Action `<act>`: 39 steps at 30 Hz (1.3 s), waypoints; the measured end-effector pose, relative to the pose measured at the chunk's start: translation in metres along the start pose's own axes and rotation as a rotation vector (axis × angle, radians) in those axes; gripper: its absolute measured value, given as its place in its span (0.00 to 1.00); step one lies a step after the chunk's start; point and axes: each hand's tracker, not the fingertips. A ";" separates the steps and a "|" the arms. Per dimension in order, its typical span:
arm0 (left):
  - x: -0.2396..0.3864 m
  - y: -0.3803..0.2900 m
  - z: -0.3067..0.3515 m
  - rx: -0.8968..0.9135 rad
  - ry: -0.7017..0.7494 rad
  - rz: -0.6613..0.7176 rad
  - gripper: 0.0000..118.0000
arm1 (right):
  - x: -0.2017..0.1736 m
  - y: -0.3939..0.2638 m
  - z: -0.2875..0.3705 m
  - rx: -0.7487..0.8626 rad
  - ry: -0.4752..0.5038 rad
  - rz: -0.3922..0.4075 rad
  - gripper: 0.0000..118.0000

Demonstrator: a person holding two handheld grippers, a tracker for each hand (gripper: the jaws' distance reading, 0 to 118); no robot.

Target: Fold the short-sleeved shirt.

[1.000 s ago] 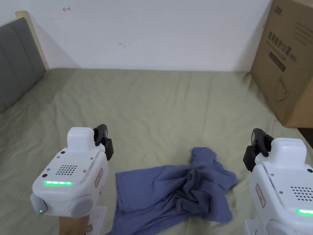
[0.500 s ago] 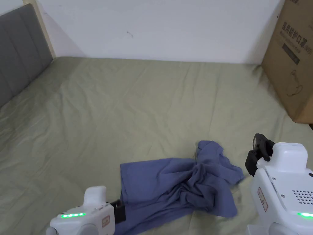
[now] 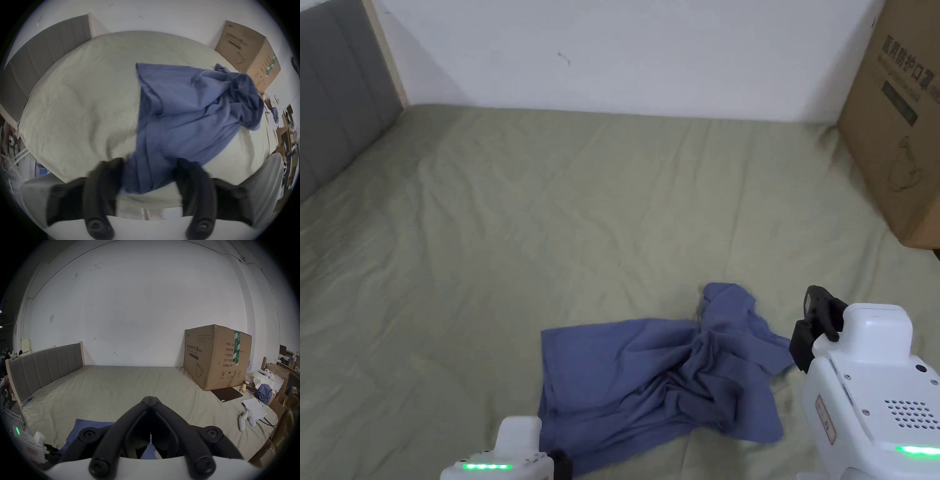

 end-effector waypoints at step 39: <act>-0.013 0.052 0.020 0.088 -0.214 0.132 0.07 | 0.014 -0.094 -0.273 -0.792 0.170 0.091 0.05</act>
